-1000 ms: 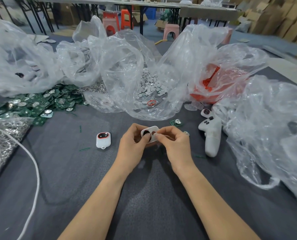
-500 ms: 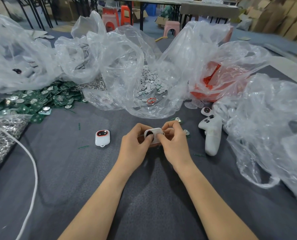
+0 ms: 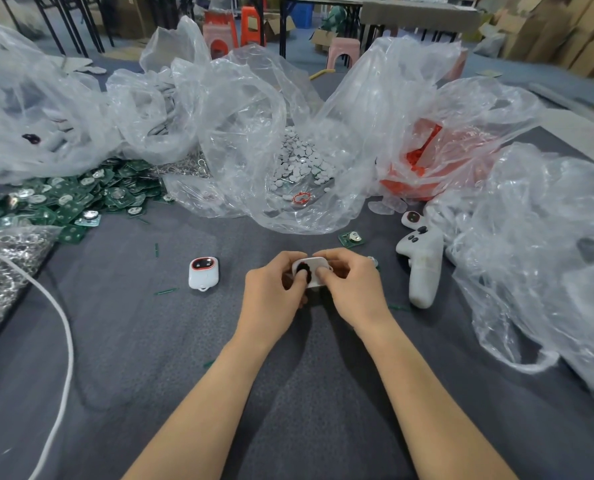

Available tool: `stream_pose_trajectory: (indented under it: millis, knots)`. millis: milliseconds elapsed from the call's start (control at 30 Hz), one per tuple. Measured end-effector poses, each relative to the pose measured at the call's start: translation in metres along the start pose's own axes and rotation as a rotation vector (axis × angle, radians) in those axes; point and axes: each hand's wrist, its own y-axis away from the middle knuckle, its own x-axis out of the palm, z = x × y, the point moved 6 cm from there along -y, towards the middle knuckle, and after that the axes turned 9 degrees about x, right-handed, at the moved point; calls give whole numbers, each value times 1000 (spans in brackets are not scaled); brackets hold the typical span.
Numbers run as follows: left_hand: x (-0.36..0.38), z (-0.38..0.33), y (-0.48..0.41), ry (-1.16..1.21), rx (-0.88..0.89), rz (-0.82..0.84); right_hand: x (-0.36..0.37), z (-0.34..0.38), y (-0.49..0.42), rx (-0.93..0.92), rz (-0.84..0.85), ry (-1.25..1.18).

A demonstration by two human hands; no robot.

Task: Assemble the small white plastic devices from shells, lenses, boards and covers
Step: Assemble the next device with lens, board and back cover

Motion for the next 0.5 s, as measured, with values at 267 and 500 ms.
stream_pose_trajectory:
  millis: [267,500]
  knots:
    - [-2,-6,-3,-192,66,-7,-1,0,-1,-2,41,76]
    - [-1,-4,-7,-260,82,56,0,8,-4,3,19,263]
